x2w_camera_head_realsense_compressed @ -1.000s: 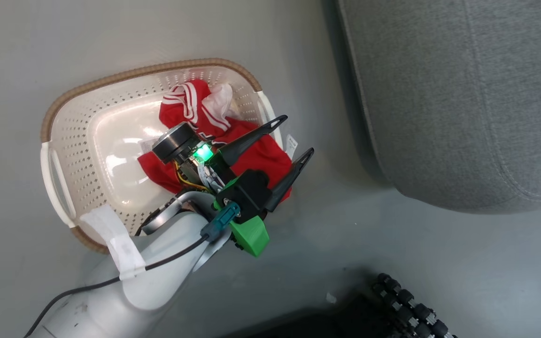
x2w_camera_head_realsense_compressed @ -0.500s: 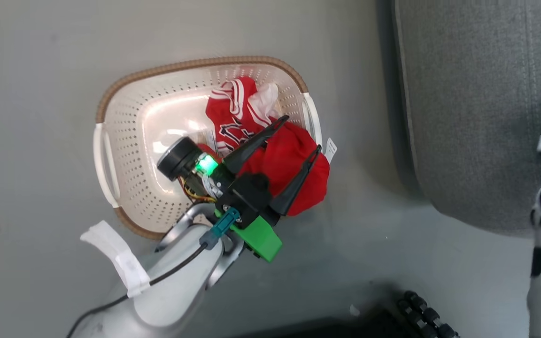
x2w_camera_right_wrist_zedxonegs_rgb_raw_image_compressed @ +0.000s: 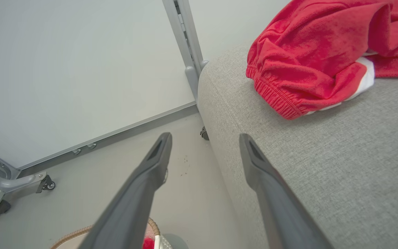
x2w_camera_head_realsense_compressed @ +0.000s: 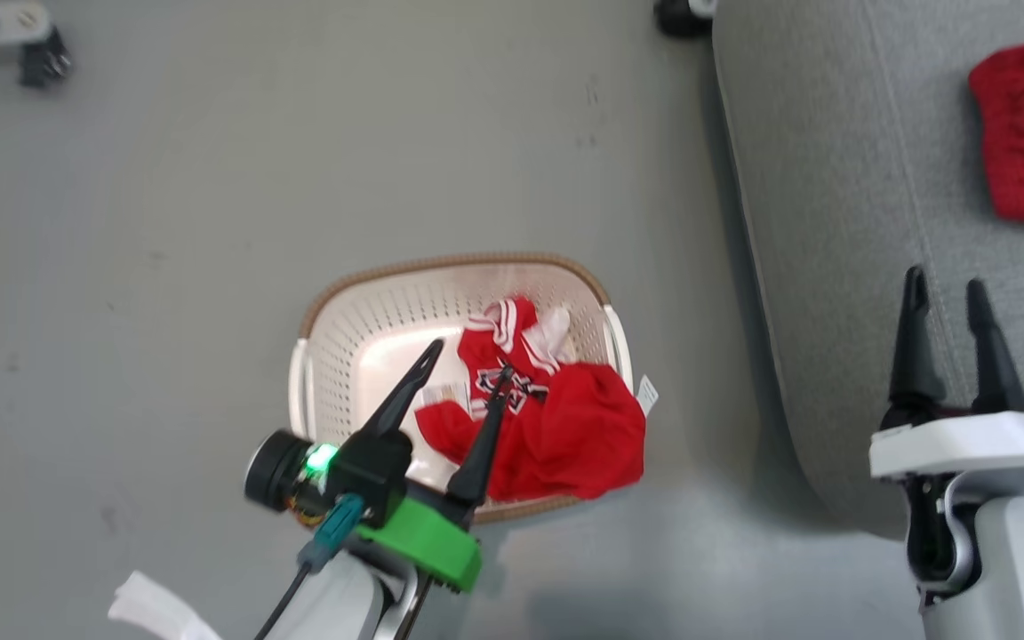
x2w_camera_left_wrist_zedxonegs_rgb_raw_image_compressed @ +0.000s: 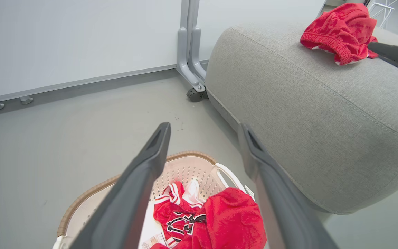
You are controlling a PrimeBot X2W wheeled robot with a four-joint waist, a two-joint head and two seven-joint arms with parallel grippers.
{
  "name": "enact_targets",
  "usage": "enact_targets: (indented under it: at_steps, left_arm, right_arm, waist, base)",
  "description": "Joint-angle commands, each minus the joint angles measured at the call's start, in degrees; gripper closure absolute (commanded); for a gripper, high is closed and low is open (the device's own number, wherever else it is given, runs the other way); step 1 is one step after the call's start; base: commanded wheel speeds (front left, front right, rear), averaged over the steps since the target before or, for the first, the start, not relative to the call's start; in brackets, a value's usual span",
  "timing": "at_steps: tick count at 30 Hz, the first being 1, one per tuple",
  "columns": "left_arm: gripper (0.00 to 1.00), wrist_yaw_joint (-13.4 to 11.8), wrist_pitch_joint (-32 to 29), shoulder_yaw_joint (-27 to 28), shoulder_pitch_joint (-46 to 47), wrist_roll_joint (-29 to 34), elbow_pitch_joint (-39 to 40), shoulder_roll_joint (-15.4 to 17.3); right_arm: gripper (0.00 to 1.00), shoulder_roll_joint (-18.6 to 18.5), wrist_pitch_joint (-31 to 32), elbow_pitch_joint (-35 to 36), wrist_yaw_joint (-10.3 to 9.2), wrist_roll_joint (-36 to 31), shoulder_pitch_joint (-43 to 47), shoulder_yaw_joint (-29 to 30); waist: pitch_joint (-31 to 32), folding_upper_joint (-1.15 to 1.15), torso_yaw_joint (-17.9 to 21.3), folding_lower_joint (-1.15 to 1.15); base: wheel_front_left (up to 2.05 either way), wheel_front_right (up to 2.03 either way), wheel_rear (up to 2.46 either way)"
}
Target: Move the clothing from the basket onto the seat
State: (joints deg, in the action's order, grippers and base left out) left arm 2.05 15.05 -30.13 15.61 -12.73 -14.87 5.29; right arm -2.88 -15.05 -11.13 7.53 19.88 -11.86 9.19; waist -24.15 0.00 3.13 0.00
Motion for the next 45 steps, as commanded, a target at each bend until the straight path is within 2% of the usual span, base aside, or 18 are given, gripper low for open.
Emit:
enact_targets:
  at_steps: [1, 7, 17, 25, 32, 45]
  left_arm:
    - [0.0, -0.25, 0.18, 1.44, -2.79, 0.75, 0.33, -0.14]
    - [0.0, -1.36, 0.11, 8.34, -11.25, 1.65, 1.65, -0.55]
    - [0.0, -1.4, 0.12, 19.64, -22.12, 3.99, 7.06, -0.84]
    - [0.0, -0.58, 0.12, 25.52, -30.78, 4.9, 13.87, -1.86]
    - [0.0, 1.03, 0.12, 26.88, -34.75, 7.63, 16.35, -2.24]
    - [0.0, 2.09, 0.13, 26.09, -33.58, 9.12, 15.18, -2.36]
  right_arm:
    - [0.0, -0.29, -0.19, -0.08, -0.08, -0.1, 2.1, -0.56]
    - [0.0, -0.13, -0.19, 1.57, -0.08, -1.22, 8.87, -6.3]
    - [0.0, -1.14, -0.19, 5.79, -0.08, -7.88, 18.02, -17.03]
    - [0.0, -0.56, -0.19, 10.24, -0.08, -10.41, 25.22, -15.39]
    - [0.0, -0.14, -0.19, 10.47, -0.08, -11.26, 29.19, -15.62]
    - [0.0, -0.08, -0.19, 9.4, -0.08, -10.56, 28.43, -16.58]
  waist:
    - [13.26, 0.0, -5.65, 0.0]
    - [21.7, 0.0, -7.93, 0.0]
    - [27.81, 0.0, -7.85, 0.0]
    - [31.32, 0.0, -6.26, 0.0]
    - [32.35, 0.0, -5.69, 0.0]
    - [32.23, 0.0, -5.4, 0.0]
  base:
    - [0.0, 0.0, 0.0]
    - [0.0, 0.0, 0.0]
    - [0.0, 0.0, 0.0]
    - [0.0, 0.0, 0.0]
    - [0.0, 0.0, 0.0]
    - [0.0, 0.0, 0.0]
